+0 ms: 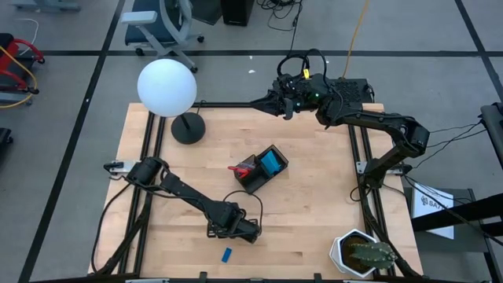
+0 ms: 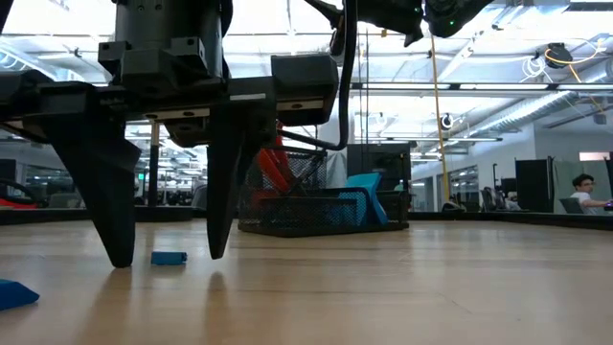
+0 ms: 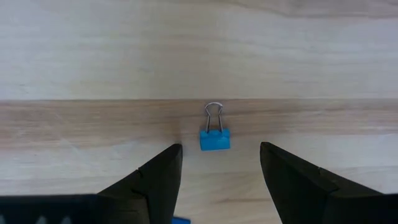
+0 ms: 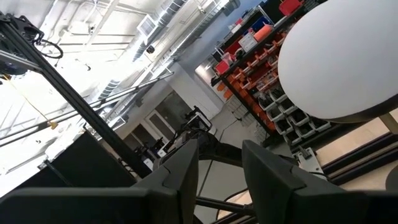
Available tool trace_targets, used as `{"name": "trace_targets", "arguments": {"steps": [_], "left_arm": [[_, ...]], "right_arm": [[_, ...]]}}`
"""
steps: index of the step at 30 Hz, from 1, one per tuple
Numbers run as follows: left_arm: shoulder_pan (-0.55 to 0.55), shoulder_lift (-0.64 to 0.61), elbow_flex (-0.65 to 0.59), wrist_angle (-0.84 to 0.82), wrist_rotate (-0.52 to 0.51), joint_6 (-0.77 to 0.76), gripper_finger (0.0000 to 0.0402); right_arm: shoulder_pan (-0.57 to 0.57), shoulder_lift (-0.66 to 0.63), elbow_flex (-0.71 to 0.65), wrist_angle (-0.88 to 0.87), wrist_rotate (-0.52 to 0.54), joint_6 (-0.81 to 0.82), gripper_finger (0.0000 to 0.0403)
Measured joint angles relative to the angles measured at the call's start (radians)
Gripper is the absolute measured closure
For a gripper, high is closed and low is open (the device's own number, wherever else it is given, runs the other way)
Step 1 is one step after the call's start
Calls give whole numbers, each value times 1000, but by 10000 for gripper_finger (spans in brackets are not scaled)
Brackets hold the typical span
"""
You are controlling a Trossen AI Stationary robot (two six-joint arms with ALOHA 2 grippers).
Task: Pick and place office supplies into organizer
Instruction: Put the blue paper clip into the desk organizer
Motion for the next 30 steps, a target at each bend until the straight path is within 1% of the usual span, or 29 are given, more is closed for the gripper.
{"name": "trace_targets", "arguments": {"steps": [11,15,22,27,30], "left_arm": [[8,1,0,-52,4,18,177],[23,1,-1,-59,30,33,177],[29,8,-3,-28,52,38,177],[29,35,-3,5,117,31,177],[22,37,-3,20,117,27,176]], "right_arm": [[0,0,0,0,0,0,287],[0,0,0,0,0,0,287],[0,0,0,0,0,0,287],[0,0,0,0,0,0,287],[0,0,0,0,0,0,287]]}}
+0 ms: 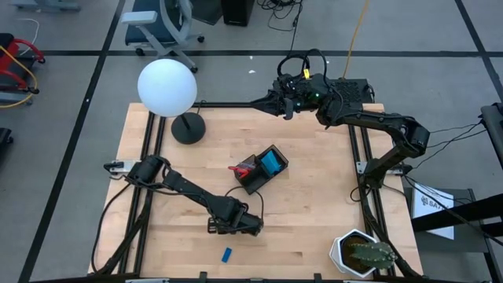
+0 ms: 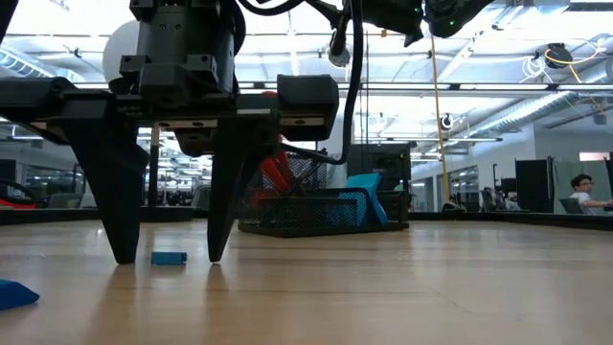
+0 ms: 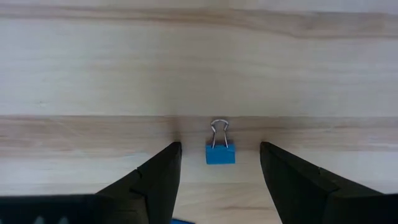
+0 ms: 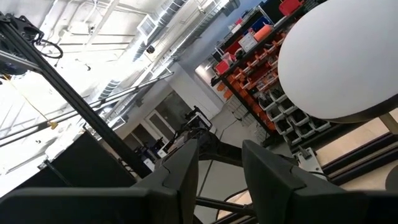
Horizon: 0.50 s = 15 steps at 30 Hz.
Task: Pick and place office supplies into organizer
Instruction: Put the blue paper clip into the desk organizer
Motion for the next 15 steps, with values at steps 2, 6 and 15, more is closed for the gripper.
{"name": "trace_targets", "arguments": {"steps": [2,6,15], "left_arm": [[0,0,0,1,1,-3,176],[1,-4,0,2,2,-3,176],[-2,-4,-1,-5,-4,18,247]], "right_arm": [[0,0,0,0,0,0,287],[0,0,0,0,0,0,287],[0,0,0,0,0,0,287]]}}
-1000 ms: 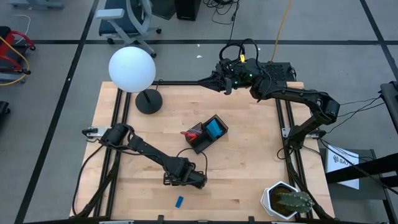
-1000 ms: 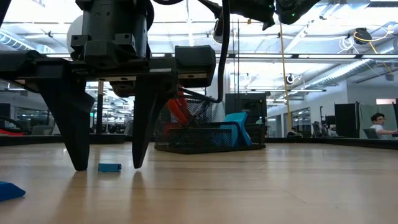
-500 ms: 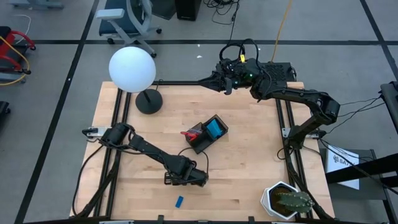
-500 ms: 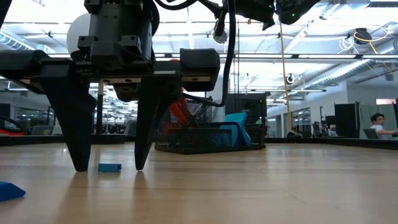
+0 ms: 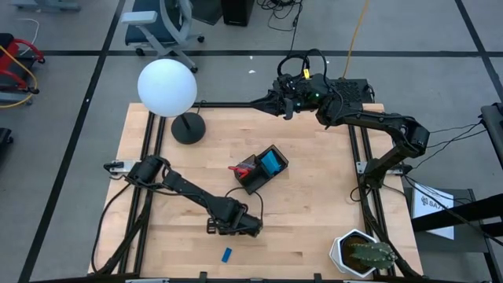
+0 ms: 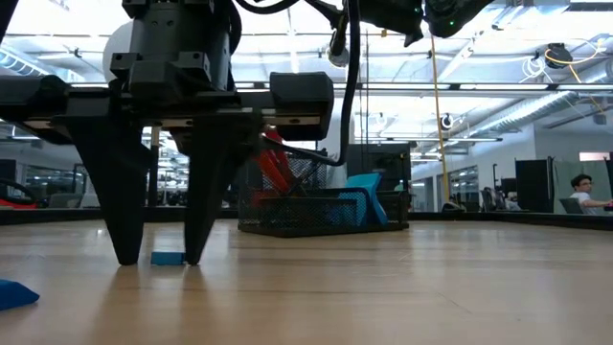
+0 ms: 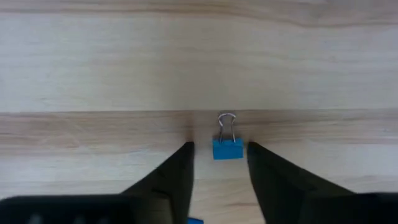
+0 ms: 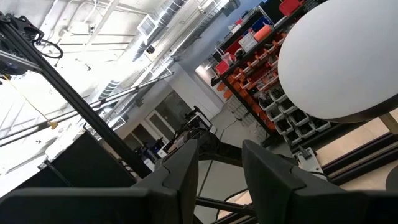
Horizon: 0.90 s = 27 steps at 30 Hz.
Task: Pick and place office supplies into organizer
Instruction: Put the blue paper clip into the desk organizer
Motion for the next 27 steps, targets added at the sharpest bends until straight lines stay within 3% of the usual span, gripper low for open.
{"name": "trace_targets", "arguments": {"steps": [5,10,27], "left_arm": [[-1,0,0,6,-4,2,308],[-2,0,1,18,-16,3,344],[-9,-8,10,39,-62,62,331]], "right_arm": [[0,0,0,0,0,0,287],[0,0,0,0,0,0,287],[0,0,0,0,0,0,287]]}}
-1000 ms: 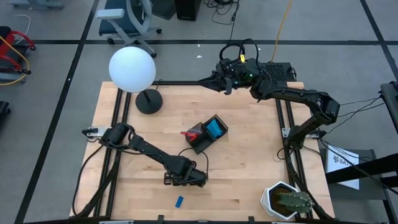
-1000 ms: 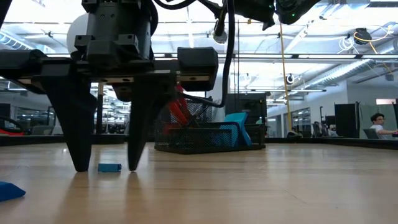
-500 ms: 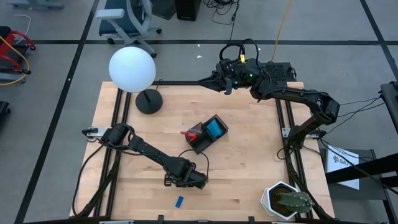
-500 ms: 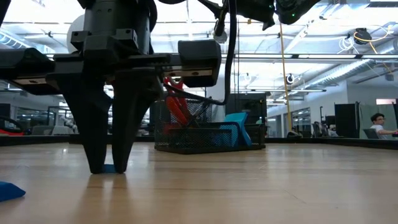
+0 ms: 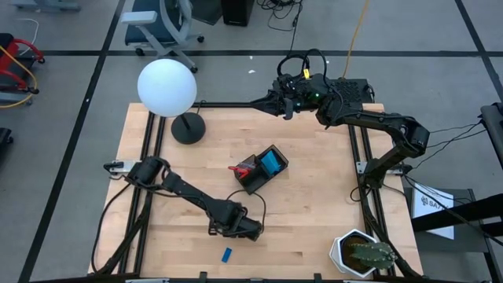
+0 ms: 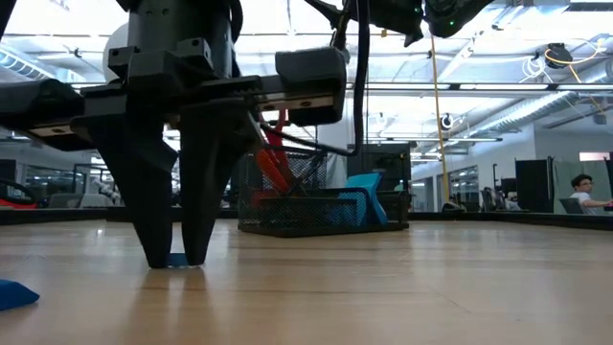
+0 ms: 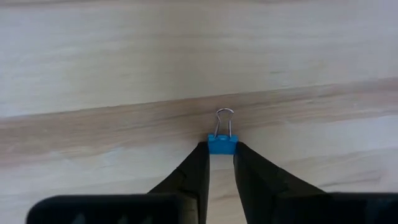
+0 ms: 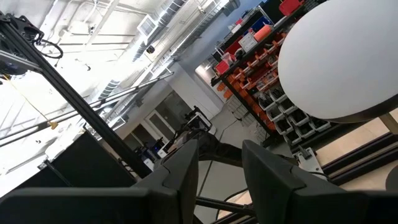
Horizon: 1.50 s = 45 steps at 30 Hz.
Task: Pick and place office supplies into organizer
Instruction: Put the blue paper clip into the desk organizer
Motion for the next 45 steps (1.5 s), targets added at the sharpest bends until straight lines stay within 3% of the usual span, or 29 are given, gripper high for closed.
{"name": "trace_targets", "arguments": {"steps": [9,28,38,45], "left_arm": [[-19,-62,2,14,-226,35,331],[-36,-243,5,67,-453,268,330],[37,-285,6,38,-505,385,330],[144,-285,6,47,-474,484,330]], "right_arm": [[0,0,0,0,0,0,287],[0,-1,0,-8,0,0,287],[0,-1,0,-18,0,0,287],[0,-1,0,-18,0,0,287]]}}
